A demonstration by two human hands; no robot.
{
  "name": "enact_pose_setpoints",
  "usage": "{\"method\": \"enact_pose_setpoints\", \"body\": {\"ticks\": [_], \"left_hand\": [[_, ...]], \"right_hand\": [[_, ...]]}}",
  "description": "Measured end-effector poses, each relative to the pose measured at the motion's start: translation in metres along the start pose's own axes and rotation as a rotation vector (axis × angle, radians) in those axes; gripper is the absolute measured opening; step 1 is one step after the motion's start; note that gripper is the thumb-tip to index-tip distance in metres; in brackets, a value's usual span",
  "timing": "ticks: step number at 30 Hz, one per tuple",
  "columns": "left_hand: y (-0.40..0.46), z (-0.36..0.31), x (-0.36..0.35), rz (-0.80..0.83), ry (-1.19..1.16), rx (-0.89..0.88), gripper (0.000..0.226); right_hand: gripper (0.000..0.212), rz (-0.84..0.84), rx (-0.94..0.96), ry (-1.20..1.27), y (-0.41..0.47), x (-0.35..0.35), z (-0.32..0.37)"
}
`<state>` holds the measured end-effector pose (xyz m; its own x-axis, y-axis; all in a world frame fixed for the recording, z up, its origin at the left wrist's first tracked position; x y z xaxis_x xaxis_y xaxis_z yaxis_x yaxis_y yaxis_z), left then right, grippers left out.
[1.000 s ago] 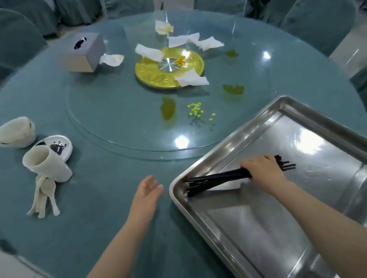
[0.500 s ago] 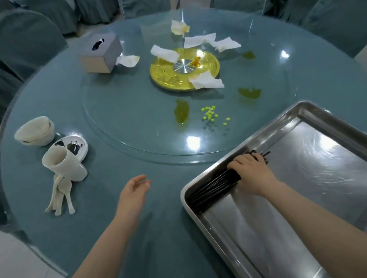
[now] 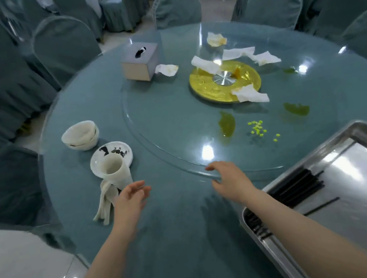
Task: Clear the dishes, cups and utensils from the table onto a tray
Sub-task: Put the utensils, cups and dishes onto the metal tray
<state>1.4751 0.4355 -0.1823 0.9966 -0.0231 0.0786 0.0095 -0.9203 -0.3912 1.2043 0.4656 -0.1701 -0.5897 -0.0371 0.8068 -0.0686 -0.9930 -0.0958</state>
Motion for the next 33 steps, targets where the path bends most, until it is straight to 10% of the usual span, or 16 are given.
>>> {"method": "enact_pose_setpoints", "body": {"ticks": [8,13,33], "left_hand": [[0.083,0.004,0.123,-0.214,0.186,0.01,0.012],[0.108,0.032,0.121,-0.066,0.558,0.107,0.059],[0.095,0.031,0.076,0.027,0.872,0.021,0.004]], "right_hand": [[0.074,0.165,-0.099,0.311,0.081,-0.095,0.114],[0.09,0.213,-0.135,0.533,0.109,-0.14,0.159],[0.058,-0.079,-0.301,0.674,0.056,-0.079,0.069]]}}
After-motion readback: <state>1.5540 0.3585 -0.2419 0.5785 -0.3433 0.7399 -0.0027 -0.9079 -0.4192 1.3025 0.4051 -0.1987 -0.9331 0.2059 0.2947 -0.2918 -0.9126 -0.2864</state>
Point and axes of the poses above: each hand's wrist, its own y-axis towards the middle knuckle, its own x-axis out of the back of the hand, z = x × y, the point moved 10 cm from there along y, towards the middle knuckle, and after that the axes turned 2 degrees about y, right-handed, at the moved point
